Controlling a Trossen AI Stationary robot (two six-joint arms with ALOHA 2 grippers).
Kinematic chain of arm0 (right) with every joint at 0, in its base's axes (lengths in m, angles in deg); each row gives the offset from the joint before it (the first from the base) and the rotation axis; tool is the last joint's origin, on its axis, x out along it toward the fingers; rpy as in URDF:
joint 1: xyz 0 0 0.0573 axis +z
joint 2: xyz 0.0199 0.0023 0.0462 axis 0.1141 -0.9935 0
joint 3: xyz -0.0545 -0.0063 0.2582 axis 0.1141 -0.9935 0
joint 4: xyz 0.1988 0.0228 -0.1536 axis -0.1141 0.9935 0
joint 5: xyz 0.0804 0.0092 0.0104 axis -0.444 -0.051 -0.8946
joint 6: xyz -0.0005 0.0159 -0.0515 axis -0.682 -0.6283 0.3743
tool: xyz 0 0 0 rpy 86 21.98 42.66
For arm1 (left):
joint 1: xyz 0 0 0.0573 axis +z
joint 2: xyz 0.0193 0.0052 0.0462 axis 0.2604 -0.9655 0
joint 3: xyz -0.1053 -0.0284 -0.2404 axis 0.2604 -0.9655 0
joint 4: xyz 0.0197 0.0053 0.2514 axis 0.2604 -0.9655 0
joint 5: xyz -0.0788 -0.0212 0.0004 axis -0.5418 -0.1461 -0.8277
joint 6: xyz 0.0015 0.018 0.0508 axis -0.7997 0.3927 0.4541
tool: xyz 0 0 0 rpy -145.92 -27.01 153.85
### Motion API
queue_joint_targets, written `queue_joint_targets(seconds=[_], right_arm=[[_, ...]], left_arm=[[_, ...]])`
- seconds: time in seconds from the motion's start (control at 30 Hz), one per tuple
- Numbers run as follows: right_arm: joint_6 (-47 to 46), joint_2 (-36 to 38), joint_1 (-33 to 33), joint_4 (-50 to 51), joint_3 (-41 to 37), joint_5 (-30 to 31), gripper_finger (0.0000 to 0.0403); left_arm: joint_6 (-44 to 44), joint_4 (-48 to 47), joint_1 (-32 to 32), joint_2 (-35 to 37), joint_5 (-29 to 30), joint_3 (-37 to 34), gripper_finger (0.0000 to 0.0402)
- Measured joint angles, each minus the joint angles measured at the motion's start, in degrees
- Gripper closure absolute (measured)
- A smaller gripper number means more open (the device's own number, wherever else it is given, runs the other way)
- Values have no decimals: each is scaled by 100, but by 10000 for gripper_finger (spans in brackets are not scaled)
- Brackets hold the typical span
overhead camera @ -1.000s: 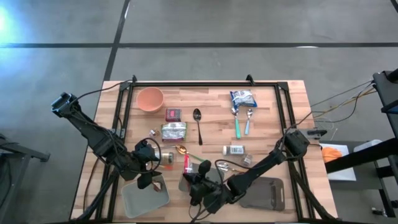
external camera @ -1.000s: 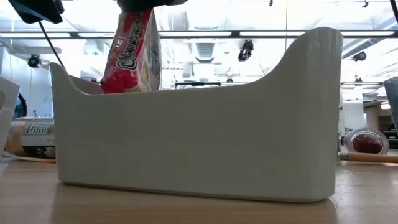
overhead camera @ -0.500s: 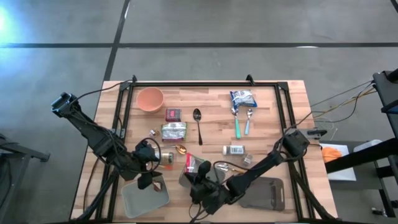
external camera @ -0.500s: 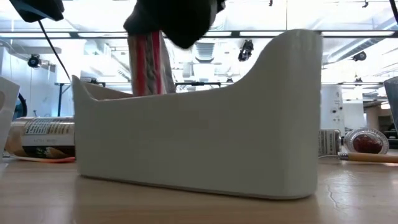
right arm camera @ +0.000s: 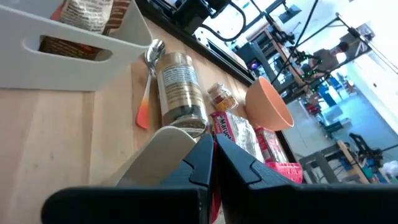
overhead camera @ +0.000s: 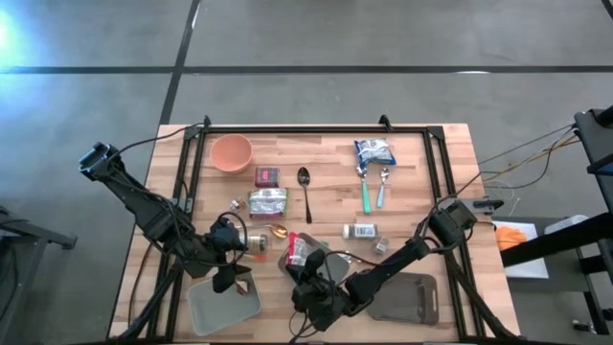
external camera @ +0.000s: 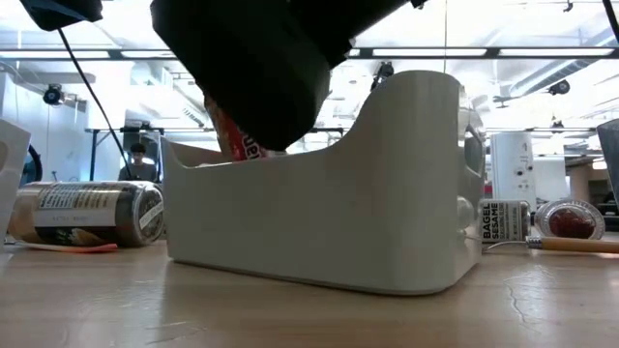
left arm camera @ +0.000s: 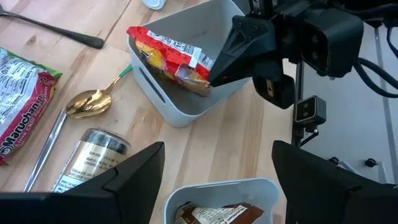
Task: Pick & Place Food Item
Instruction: Put the orange noodle pack into the right gray bin
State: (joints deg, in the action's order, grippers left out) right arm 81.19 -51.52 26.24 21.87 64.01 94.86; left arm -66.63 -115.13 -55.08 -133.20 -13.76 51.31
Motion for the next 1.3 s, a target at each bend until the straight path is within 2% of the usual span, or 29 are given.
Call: queue_joint_targets(seconds=[0.2, 0.47, 1.0, 1.13, 1.3], right_arm=[[-177, 0, 3, -49, 1, -67, 394], [-439, 2, -4, -112, 1, -1239, 394], [-935, 52, -54, -257, 1, -1999, 392], [-1038, 55, -68, -273, 3, -2135, 360], [-1008, 67, -70, -361, 3, -2130, 286]], left_arm=[[-17, 40, 0, 0, 0, 0, 99], [-20, 57, 0, 0, 0, 0, 99], [-35, 54, -2, 0, -83, 0, 99], [-35, 51, -2, 0, -85, 0, 99], [-33, 49, -2, 0, -109, 0, 99]])
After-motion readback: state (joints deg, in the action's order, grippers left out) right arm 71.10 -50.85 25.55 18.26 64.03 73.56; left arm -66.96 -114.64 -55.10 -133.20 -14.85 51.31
